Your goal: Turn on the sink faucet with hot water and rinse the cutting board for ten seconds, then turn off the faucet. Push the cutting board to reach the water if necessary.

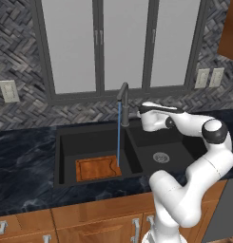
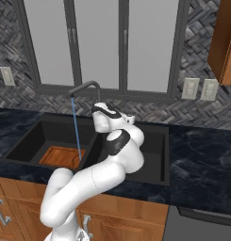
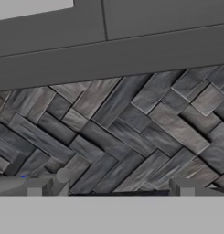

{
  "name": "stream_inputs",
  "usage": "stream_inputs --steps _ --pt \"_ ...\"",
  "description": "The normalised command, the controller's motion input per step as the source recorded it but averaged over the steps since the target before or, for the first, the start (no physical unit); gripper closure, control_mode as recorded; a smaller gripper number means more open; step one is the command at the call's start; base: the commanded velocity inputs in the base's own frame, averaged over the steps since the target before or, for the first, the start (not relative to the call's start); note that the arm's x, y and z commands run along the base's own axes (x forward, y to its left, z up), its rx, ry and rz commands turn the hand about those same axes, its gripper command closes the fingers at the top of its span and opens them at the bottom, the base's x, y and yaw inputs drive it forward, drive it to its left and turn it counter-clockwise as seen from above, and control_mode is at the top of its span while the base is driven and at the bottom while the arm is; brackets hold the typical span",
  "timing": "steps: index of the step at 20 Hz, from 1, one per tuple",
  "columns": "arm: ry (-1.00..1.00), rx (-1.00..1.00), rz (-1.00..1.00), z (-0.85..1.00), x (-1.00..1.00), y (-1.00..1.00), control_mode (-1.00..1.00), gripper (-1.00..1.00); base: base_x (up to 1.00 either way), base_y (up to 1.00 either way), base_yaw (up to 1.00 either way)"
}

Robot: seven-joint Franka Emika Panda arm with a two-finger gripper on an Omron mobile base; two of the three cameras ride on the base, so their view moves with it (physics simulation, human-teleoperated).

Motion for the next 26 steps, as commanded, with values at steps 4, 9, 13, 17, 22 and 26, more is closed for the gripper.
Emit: stream_inputs --steps 4,9,13,17,22,26 --pt "0.0 0.0 0.0 0.0 -0.02 -0.13 -1.0 -1.0 0.0 0.0 0.0" --pt "0.0 0.0 0.0 0.14 -0.12 -0.03 -1.0 -1.0 0.0 0.0 0.0" --pt "0.0 0.0 0.0 0.26 -0.06 0.0 -1.0 -1.0 0.0 0.0 0.0" --pt "0.0 0.01 0.0 0.27 -0.01 -0.02 -1.0 -1.0 0.0 0.0 0.0" --pt "0.0 0.04 0.0 0.25 0.0 -0.26 -1.0 -1.0 0.0 0.0 0.0" --pt "0.0 0.05 0.0 0.11 0.0 -0.44 -1.0 -1.0 0.0 0.0 0.0"
